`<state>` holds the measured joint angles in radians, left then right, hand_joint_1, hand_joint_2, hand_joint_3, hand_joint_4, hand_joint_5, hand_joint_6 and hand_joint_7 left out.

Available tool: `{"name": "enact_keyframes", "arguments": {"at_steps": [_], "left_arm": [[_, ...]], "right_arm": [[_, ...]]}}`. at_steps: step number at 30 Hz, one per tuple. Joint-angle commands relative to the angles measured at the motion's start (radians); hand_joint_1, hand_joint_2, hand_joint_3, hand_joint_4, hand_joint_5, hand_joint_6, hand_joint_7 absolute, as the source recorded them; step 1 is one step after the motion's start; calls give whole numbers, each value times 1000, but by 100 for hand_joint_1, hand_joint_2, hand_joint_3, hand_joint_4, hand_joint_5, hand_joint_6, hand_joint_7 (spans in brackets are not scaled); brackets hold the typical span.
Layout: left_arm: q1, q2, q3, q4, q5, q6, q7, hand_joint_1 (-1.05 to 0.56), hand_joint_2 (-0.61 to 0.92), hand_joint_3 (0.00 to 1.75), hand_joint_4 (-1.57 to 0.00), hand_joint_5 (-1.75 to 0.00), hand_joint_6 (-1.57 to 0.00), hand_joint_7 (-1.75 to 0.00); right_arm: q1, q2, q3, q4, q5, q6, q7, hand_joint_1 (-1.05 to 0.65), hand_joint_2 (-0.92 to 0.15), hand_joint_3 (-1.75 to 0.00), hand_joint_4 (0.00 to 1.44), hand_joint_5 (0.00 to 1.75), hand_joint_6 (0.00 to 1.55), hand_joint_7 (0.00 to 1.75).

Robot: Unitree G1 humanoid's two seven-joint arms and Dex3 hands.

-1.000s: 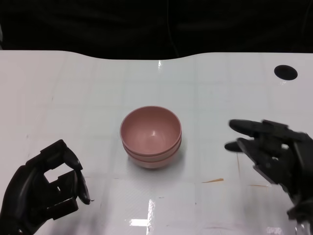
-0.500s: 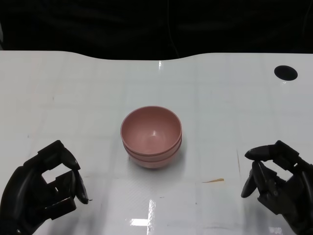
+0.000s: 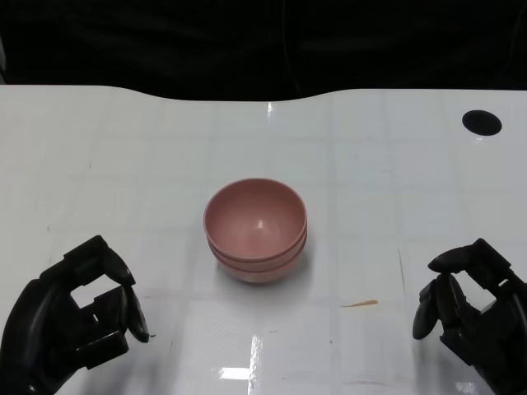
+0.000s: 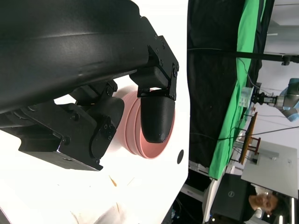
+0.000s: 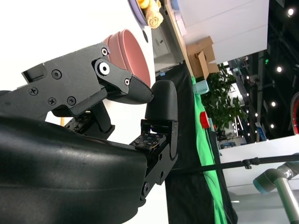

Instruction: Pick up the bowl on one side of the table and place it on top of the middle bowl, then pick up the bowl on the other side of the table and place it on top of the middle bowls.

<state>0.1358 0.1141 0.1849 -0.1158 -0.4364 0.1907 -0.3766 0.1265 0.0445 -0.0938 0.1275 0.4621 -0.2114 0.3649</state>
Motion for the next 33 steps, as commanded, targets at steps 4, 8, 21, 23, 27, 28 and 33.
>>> {"name": "enact_keyframes", "arguments": {"at_steps": [4,8,21,23,27,28,33], "left_arm": [[4,-2,13,9,-4,-27,0,14,72,142,-87,-175,-64,-175],[9,-7,14,6,-3,-34,0,13,71,144,-88,-175,-65,-175],[19,-21,13,-12,3,-34,21,13,72,142,-85,-175,-63,-175],[20,-19,13,-15,4,-29,23,13,72,141,-84,-175,-62,-175],[20,-19,14,-15,5,-32,24,12,71,141,-84,-175,-62,-175],[20,-18,14,-16,6,-30,26,12,71,141,-84,-175,-62,-175],[20,-17,13,-19,8,-28,28,11,71,140,-84,-175,-63,-175]], "right_arm": [[-2,6,-45,-46,78,90,2,-11,-64,-94,84,175,66,163],[-4,0,-63,-44,115,126,26,-9,-65,-95,84,175,66,162],[-10,7,-104,1,121,114,112,-8,-60,-102,85,175,72,156],[-11,9,-105,4,117,108,117,-8,-60,-103,85,175,73,155],[-9,12,-105,6,108,102,118,-9,-59,-105,86,175,75,154],[-7,14,-104,0,104,105,112,-9,-58,-105,86,175,75,154],[-5,17,-105,-6,97,109,107,-9,-57,-106,87,175,75,154]]}}
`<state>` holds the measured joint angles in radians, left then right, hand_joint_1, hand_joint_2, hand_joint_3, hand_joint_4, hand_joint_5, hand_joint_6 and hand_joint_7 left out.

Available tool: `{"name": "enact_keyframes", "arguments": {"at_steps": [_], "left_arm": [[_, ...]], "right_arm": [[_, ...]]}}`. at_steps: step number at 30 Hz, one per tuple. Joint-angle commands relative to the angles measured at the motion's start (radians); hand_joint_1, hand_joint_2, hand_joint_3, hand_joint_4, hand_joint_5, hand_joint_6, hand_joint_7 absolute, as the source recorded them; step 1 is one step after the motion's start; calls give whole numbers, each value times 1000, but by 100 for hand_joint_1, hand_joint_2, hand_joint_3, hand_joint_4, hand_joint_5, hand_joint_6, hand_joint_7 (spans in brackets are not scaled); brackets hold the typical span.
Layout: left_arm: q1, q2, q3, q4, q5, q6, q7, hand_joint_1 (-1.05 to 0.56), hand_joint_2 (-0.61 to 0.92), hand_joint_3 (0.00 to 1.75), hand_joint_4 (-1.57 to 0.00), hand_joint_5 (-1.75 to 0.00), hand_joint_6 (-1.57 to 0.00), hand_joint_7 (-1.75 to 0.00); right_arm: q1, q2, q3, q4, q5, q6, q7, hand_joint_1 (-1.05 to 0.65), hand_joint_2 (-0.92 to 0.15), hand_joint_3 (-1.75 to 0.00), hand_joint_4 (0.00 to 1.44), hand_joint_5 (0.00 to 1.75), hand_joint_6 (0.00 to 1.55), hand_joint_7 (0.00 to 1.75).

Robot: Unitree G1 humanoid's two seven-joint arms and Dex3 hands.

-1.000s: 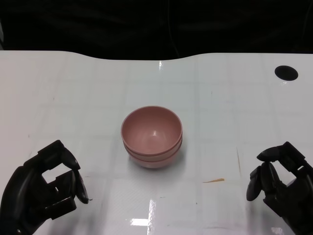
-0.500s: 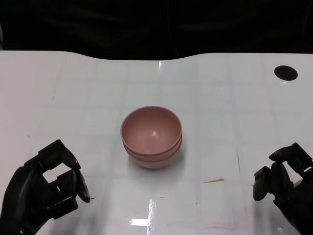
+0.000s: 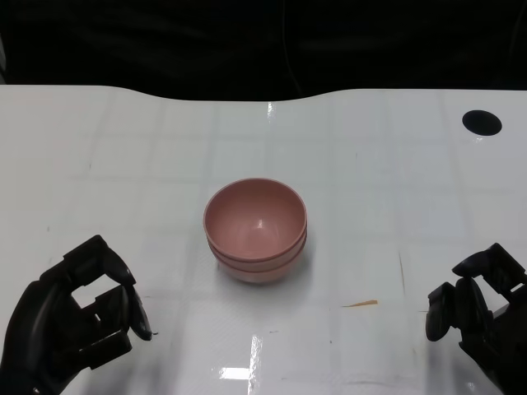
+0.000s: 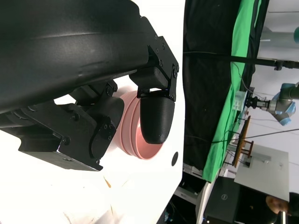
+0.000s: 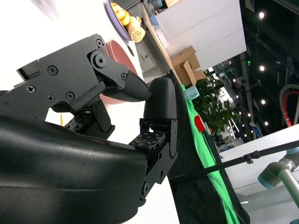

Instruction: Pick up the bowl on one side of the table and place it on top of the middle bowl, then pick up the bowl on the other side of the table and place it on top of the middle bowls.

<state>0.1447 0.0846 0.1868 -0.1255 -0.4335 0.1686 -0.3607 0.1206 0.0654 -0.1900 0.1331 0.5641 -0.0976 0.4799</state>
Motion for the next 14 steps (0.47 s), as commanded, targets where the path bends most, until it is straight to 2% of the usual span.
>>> {"name": "enact_keyframes", "arguments": {"at_steps": [1,8,14], "left_arm": [[10,13,11,-9,4,-5,12,11,71,140,-84,-175,-63,-175],[13,14,9,-14,5,-4,8,11,71,141,-85,-175,-63,-175],[15,12,11,1,-9,-17,-13,12,72,143,-87,-175,-65,-175]], "right_arm": [[-1,-4,-9,-8,-6,-9,-3,-10,-57,-106,87,175,75,154],[8,5,-5,-10,-13,-17,-3,-9,-56,-108,86,175,75,152],[13,12,-8,-8,-19,-19,-3,-7,-50,-119,87,175,74,155]]}}
